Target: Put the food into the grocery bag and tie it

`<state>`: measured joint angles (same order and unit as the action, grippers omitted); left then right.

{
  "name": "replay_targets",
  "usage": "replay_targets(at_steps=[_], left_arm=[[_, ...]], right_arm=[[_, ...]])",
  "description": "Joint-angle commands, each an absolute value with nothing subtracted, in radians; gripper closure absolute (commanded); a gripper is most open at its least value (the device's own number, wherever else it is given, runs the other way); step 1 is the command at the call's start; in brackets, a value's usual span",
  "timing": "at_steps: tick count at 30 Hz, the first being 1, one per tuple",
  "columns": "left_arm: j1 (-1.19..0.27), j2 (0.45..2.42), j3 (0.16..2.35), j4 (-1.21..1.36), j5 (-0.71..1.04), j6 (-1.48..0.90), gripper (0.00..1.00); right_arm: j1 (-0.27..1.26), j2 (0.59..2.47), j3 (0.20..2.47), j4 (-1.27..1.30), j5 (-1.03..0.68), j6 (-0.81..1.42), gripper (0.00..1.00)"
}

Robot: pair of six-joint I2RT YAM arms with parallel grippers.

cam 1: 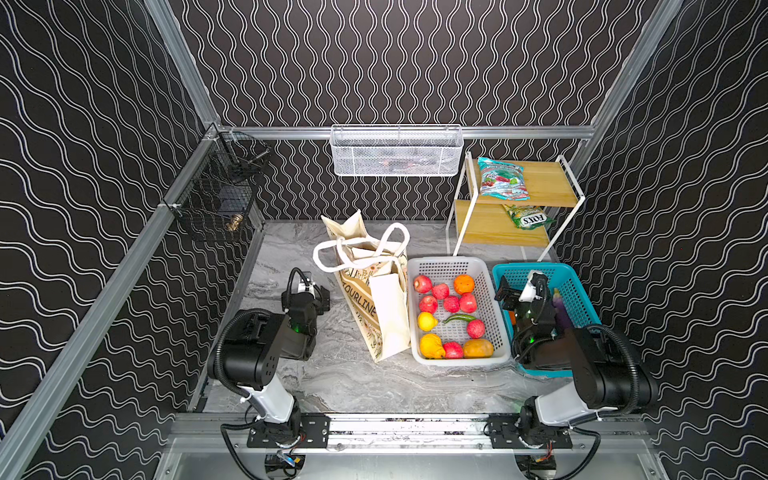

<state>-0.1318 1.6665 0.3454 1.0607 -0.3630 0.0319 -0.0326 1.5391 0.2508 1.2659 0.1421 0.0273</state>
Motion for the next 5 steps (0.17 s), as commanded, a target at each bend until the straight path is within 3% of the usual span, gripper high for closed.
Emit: replay_targets(at_steps=[1,5], left_arm=[[-0.132,1.667,0.345,1.093,-0.36,0.05,0.01],[-0.131,1.667,0.345,1.093,-0.36,0.05,0.01]], right_arm=[[-0.031,1.545,0.255,1.207,0.156,0.014,0.01],[-0.031,1.544,0.256,1.206,0.156,0.014,0.01]])
